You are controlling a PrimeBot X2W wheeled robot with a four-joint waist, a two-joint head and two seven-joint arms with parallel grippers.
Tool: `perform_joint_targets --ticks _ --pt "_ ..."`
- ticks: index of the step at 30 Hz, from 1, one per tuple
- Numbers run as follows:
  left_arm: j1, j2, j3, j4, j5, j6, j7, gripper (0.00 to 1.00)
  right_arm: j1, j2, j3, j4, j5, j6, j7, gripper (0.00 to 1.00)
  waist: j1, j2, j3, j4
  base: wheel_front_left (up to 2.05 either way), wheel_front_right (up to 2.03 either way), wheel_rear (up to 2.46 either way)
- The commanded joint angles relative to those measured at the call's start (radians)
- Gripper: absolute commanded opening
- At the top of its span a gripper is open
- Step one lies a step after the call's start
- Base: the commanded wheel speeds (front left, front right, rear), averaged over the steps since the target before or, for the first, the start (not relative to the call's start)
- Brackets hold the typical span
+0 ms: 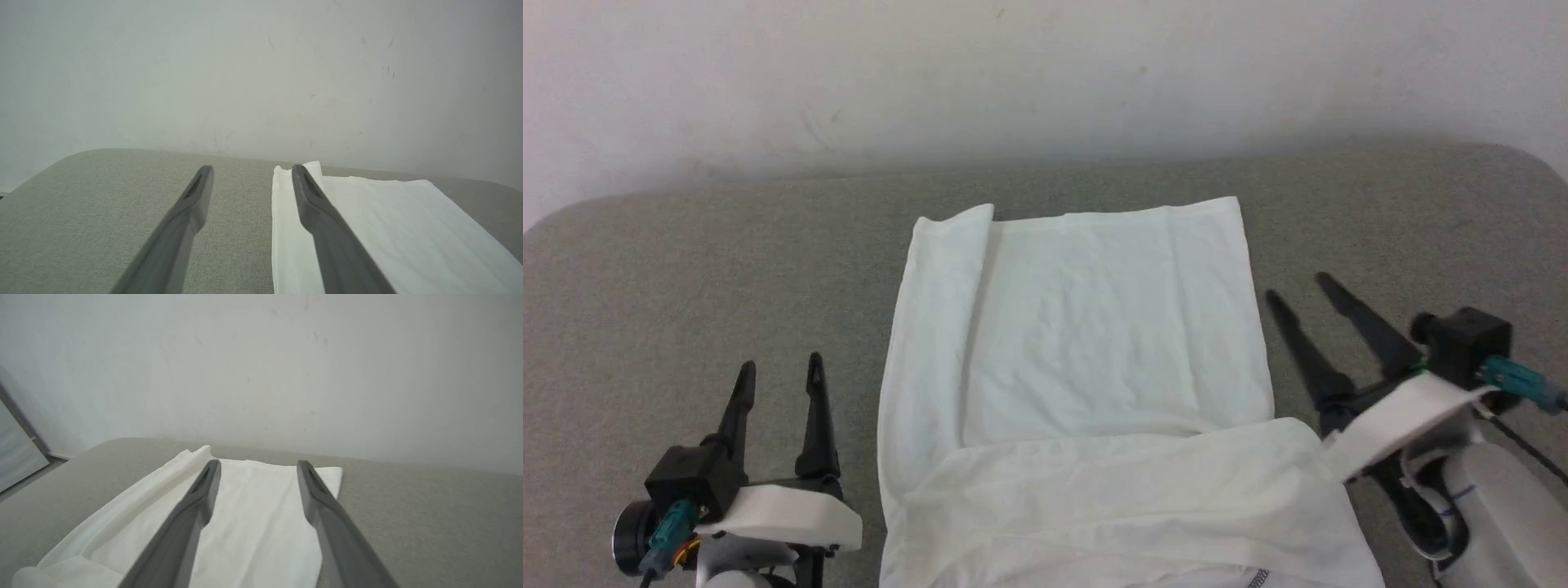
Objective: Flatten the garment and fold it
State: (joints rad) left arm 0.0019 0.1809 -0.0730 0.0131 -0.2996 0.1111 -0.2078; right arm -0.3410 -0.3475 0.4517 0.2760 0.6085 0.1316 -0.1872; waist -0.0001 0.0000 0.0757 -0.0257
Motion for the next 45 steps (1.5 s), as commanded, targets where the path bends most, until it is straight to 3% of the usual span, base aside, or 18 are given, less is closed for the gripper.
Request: perform_joint_targets --ticks 1,7,14,17,21,23,24,27,35,39,41,42,43,44,45 --pt "0.008 0.007 0.008 -0.003 -0.007 0.01 0.004 1.0 0.061 -0.003 -0.112 -0.025 -0.067 -0.001 -0.002 1.0 0.0001 0.0 -0.009 -0.033 0.0 0.0 0.0" --pt "-0.022 0.017 0.02 -0.008 -0.012 0.025 0.023 1.0 0.211 0.031 -0.398 -0.182 -0.204 -0.001 0.063 1.0 0.0001 0.0 0.02 -0.08 0.0 0.0 0.0" --pt "-0.167 0.039 0.028 0.024 -0.024 0.026 0.095 1.0 0.262 0.092 -0.503 -0.349 -0.231 -0.001 0.137 1.0 0.0001 0.0 0.107 -0.141 0.0 0.0 0.0" --pt "-0.29 0.062 0.032 0.056 -0.032 0.02 0.151 1.0 0.244 0.107 -0.503 -0.397 -0.221 -0.001 0.15 1.0 0.0001 0.0 0.164 -0.176 0.0 0.0 0.0" --pt "-0.467 0.107 0.012 0.144 -0.047 -0.023 0.269 1.0 0.207 0.111 -0.494 -0.417 -0.2 -0.001 0.148 1.0 0.0001 0.0 0.238 -0.208 0.0 0.0 0.0" --pt "-0.599 0.133 -0.005 0.242 -0.076 -0.065 0.39 1.0 0.179 0.108 -0.477 -0.41 -0.184 -0.001 0.139 1.0 0.0001 0.0 0.288 -0.229 0.0 0.0 0.0" --pt "-0.599 0.133 -0.005 0.242 -0.076 -0.065 0.39 1.0 0.179 0.108 -0.477 -0.41 -0.184 -0.001 0.139 1.0 0.0001 0.0 0.288 -0.229 0.0 0.0 0.0" --pt "-0.701 0.161 -0.019 0.354 -0.101 -0.092 0.534 1.0 0.155 0.105 -0.451 -0.39 -0.164 -0.001 0.128 1.0 0.0001 0.0 0.325 -0.253 0.0 0.0 0.0" --pt "-0.835 0.244 -0.039 0.558 -0.12 -0.092 0.857 1.0 0.12 0.093 -0.395 -0.324 -0.119 -0.001 0.099 1.0 0.0001 0.0 0.382 -0.312 0.0 0.0 0.0" --pt "-0.864 0.265 -0.048 0.604 -0.115 -0.064 0.965 1.0 0.109 0.083 -0.374 -0.299 -0.099 -0.001 0.09 1.0 0.0001 0.0 0.399 -0.327 0.0 0.0 0.0" --pt "-0.87 0.281 -0.07 0.624 -0.096 -0.053 1.028 0.63 0.103 0.076 -0.363 -0.287 -0.089 -0.001 0.087 1.0 0.0001 0.0 0.403 -0.333 0.0 0.0 0.0" --pt "-0.868 0.288 -0.088 0.637 -0.085 -0.052 1.073 0.41 0.1 0.072 -0.359 -0.281 -0.085 -0.001 0.085 1.0 0.0001 0.0 0.403 -0.334 0.0 0.0 0.0" --pt "-0.865 0.293 -0.104 0.648 -0.078 -0.053 1.123 0.13 0.097 0.068 -0.356 -0.277 -0.081 -0.001 0.082 1.0 0.0001 0.0 0.403 -0.335 0.0 0.0 0.0" --pt "-0.864 0.297 -0.116 0.652 -0.072 -0.051 1.162 0.0 0.095 0.064 -0.353 -0.273 -0.077 -0.001 0.081 1.0 0.0001 0.0 0.403 -0.335 0.0 0.0 0.0" --pt "-0.862 0.3 -0.128 0.65 -0.066 -0.051 1.189 0.0 0.091 0.059 -0.349 -0.269 -0.071 -0.001 0.081 1.0 0.0001 0.0 0.404 -0.335 0.0 0.0 0.0"
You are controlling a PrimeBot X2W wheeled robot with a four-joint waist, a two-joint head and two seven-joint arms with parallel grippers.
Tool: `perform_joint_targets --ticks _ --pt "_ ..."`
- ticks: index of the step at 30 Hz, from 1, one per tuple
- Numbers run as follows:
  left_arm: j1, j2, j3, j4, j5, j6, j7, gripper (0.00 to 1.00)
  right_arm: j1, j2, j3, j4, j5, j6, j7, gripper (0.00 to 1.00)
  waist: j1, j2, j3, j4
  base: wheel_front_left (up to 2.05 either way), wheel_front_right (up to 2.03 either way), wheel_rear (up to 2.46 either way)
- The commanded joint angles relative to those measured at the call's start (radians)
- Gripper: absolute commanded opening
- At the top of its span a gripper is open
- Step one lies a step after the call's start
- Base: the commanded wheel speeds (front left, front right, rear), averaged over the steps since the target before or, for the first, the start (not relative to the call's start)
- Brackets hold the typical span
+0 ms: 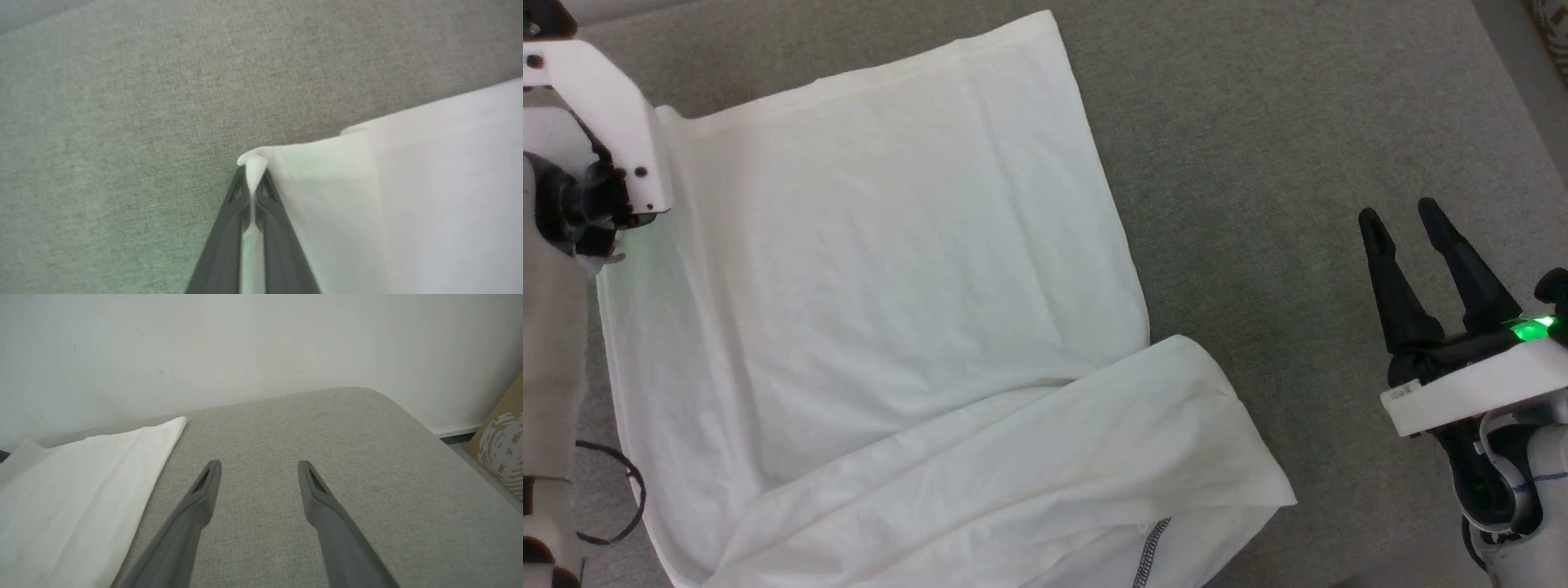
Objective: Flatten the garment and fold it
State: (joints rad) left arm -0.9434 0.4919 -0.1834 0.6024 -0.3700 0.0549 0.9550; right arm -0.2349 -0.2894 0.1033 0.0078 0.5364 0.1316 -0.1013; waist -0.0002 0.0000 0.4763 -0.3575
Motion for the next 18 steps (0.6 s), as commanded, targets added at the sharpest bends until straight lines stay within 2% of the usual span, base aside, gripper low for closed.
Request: perform_joint_targets --ticks 1,6,10,14,18 --pt "0.085 -0.011 -0.023 0.055 0.006 0.007 0.04 0.0 -0.02 -0.003 0.003 0.002 0.007 -0.001 -0.004 1.0 0.0002 0.0 0.004 -0.002 0.0 0.0 0.0" --pt "0.102 -0.034 -0.026 0.018 0.003 0.03 0.012 0.0 -0.07 -0.039 0.038 0.029 0.064 -0.001 0.019 1.0 0.0002 0.0 0.001 0.023 0.0 0.0 0.0" --pt "0.101 -0.051 -0.011 -0.024 -0.004 0.044 -0.071 0.0 -0.177 -0.078 0.09 0.09 0.142 -0.001 0.078 1.0 0.0002 0.0 -0.005 0.063 0.0 0.0 0.0" --pt "0.09 -0.083 0.01 -0.079 -0.026 0.049 -0.168 0.0 -0.338 -0.116 0.167 0.226 0.2 -0.001 0.171 1.0 0.0002 0.0 0.003 0.12 0.0 0.0 0.0" --pt "0.071 -0.127 0.028 -0.144 -0.053 0.049 -0.256 0.0 -0.509 -0.126 0.244 0.382 0.279 -0.001 0.258 1.0 0.0002 0.0 0.026 0.185 0.0 0.0 0.0"
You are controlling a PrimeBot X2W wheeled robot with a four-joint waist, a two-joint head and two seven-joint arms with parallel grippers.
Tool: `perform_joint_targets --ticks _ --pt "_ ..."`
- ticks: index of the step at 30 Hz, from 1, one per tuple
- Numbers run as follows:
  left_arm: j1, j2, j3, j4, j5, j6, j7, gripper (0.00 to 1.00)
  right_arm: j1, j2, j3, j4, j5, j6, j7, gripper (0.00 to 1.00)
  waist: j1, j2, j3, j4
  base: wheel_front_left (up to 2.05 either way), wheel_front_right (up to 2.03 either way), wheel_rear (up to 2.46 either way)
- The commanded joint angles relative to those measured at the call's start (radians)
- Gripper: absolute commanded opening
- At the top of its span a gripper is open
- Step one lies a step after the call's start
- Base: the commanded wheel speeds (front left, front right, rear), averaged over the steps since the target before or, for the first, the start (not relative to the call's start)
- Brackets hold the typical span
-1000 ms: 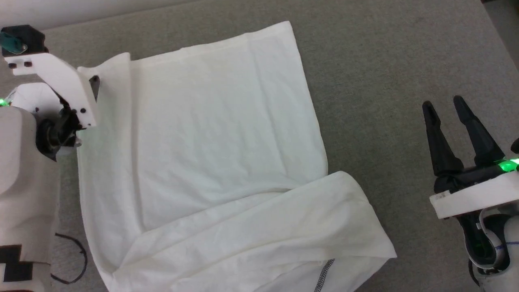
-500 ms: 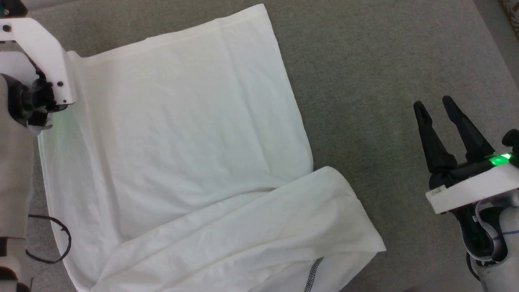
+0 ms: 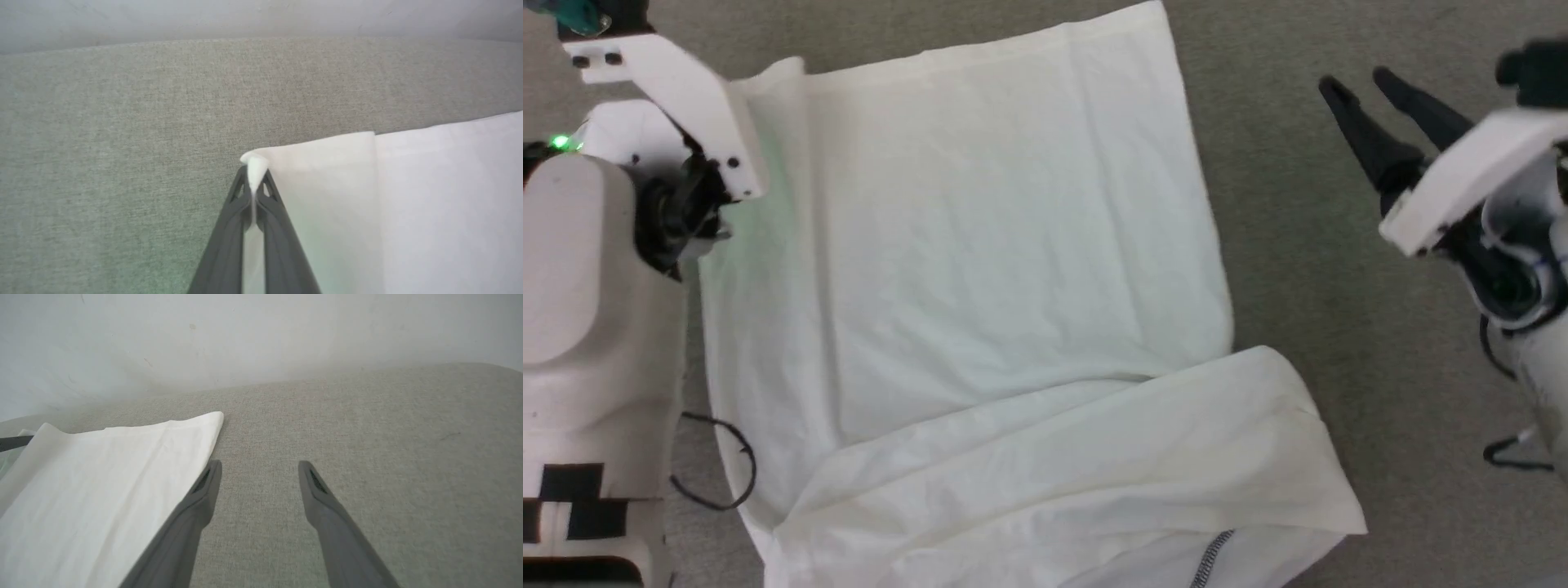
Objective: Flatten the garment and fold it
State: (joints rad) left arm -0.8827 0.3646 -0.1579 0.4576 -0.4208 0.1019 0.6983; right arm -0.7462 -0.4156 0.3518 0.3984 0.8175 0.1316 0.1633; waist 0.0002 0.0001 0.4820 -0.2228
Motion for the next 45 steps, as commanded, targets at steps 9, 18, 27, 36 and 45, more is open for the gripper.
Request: perform_joint_targets --ticks 9,18,27,36,45 --pt "-0.057 -0.093 -0.031 -0.11 -0.021 -0.027 -0.113 0.0 -0.292 -0.038 0.148 0.246 0.142 -0.001 0.2 1.0 -0.0002 -0.0001 0.093 0.182 0.0 0.0 0.0" --pt "-0.101 -0.127 -0.071 -0.159 -0.011 -0.041 -0.147 0.0 -0.461 -0.047 0.273 0.399 0.185 -0.001 0.313 1.0 -0.0002 -0.0001 0.156 0.236 0.0 0.0 0.0" --pt "-0.098 -0.118 -0.076 -0.145 -0.016 -0.046 -0.158 0.0 -0.464 -0.048 0.42 0.47 0.233 -0.001 0.554 0.0 -0.0002 -0.0001 0.151 0.232 0.0 0.0 0.0" --pt "-0.101 -0.072 -0.052 -0.108 -0.02 -0.068 -0.224 0.0 -0.507 -0.137 0.427 0.333 0.279 -0.001 0.308 0.0 -0.0002 -0.0001 0.06 0.197 0.0 0.0 0.0" --pt "-0.111 -0.025 -0.028 -0.073 0.001 -0.087 -0.367 0.0 -0.512 -0.25 0.413 0.297 0.297 -0.001 0.066 0.0 -0.0002 -0.0001 -0.067 0.169 0.0 0.0 0.0"
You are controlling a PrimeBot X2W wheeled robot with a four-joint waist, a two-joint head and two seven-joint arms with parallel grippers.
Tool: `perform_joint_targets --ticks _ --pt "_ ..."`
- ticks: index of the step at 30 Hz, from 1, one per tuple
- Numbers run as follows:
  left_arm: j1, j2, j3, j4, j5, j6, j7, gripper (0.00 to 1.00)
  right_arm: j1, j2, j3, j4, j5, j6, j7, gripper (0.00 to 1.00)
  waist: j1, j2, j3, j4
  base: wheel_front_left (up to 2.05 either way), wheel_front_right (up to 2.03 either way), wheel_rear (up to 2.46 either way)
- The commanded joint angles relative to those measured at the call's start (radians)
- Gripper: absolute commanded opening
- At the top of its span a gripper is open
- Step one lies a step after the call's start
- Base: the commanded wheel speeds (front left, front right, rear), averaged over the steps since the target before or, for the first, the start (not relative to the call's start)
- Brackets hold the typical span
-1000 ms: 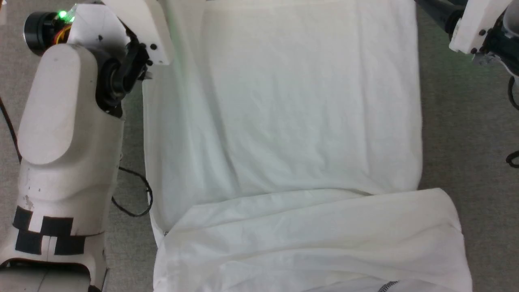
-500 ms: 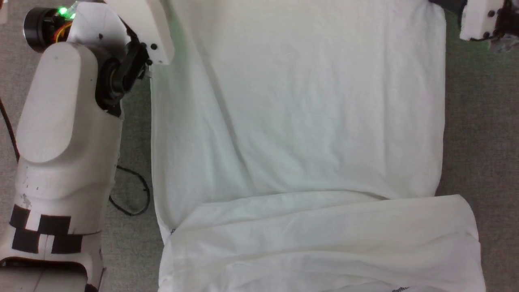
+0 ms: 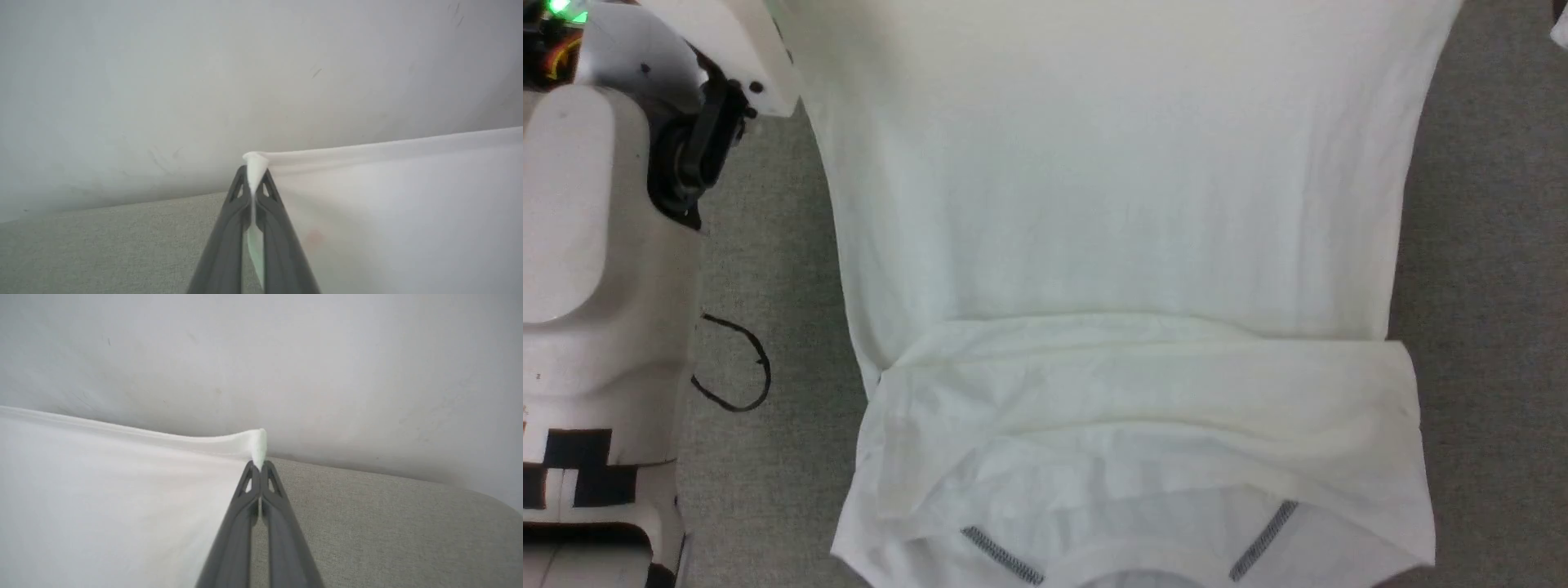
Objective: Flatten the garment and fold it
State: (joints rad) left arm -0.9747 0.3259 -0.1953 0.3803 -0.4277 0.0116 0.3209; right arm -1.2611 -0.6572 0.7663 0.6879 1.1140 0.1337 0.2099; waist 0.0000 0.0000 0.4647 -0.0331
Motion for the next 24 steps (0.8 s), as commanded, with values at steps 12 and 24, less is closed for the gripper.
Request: perform_joint_targets --ticks 12,24 --pt "0.182 0.055 0.059 -0.099 -0.01 0.018 -0.128 0.0 0.174 -0.077 0.061 -0.111 0.065 -0.003 -0.164 0.0 0.0 0.0 -0.2 -0.046 0.0 0.0 0.0" --pt "0.928 0.06 0.151 -0.544 -0.063 0.186 -0.074 0.0 0.641 -0.199 0.122 -0.328 0.059 -0.003 -0.27 0.0 0.0 0.0 -0.341 -0.072 0.0 0.0 0.0"
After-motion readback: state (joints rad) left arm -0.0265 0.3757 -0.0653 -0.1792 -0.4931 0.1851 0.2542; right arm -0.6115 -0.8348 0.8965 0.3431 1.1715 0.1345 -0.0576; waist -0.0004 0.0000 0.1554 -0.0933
